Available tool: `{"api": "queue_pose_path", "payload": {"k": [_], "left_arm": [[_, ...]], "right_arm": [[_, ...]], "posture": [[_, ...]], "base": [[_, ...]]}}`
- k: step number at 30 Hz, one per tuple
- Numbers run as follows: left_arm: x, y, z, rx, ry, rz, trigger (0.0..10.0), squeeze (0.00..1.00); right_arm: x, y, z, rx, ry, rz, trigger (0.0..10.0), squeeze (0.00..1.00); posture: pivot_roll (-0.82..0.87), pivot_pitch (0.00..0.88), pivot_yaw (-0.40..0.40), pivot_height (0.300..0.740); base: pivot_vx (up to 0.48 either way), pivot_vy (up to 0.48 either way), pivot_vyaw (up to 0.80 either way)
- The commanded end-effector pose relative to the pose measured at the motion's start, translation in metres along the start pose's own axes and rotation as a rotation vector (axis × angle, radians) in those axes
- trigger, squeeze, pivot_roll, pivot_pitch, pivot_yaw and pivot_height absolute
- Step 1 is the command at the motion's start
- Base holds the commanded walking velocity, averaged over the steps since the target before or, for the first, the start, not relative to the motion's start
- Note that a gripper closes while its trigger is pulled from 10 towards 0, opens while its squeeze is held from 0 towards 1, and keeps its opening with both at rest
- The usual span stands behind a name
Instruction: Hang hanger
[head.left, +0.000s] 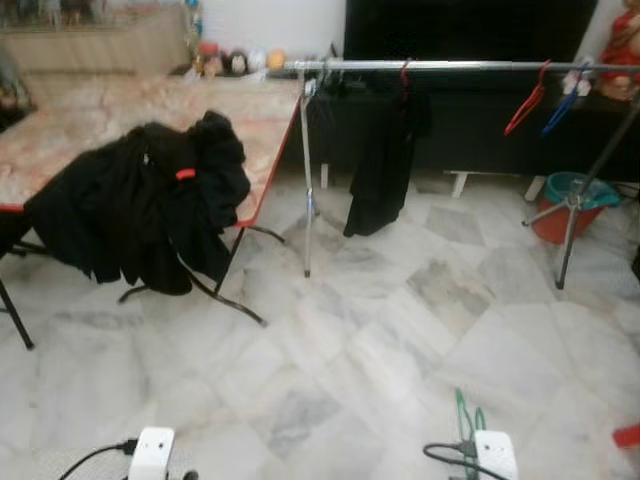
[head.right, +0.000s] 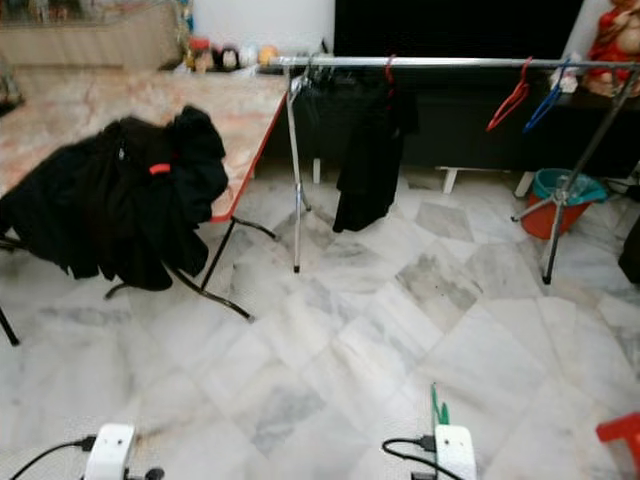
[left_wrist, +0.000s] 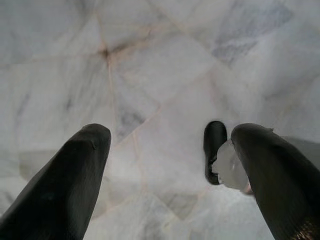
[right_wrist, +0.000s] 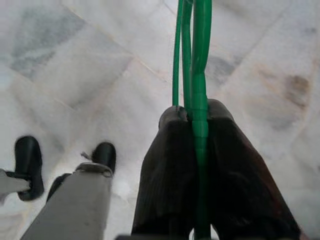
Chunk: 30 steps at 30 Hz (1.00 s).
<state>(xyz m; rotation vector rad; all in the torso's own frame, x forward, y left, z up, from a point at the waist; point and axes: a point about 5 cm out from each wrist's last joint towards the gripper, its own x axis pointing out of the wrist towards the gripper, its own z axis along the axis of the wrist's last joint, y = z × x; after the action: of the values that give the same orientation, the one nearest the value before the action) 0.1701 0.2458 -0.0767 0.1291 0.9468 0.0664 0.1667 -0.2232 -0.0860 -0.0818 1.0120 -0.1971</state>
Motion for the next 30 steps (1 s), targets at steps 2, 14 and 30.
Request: {"api": "queue_pose_path", "payload": {"k": [2,14,30], "left_arm": [[0.001,0.000,0.005,0.024,-0.022,-0.004,10.0,0.00],[0.001,0.002,0.011,0.057,-0.049,-0.001,10.0,0.00],[0.000,0.020,0.085,0.091,-0.365,0.068,10.0,0.00]], "right_arm": [[0.000,-0.002,-0.003,0.010,0.008,-0.006,10.0,0.00],[0.000,-0.002,-0.002,-0.004,0.010,-0.010,10.0,0.00],[0.000,-0.004,0.013,-0.172,-0.113,-0.024,10.0,0.00]], "posture": [[0.15,0.000,-0.014,0.732],[0.15,0.000,-0.014,0.732],[0.15,0.000,-0.016,0.732]], "base": [[0.000,0.000,0.00],[0.000,0.000,0.00],[0.000,0.000,0.00]]}}
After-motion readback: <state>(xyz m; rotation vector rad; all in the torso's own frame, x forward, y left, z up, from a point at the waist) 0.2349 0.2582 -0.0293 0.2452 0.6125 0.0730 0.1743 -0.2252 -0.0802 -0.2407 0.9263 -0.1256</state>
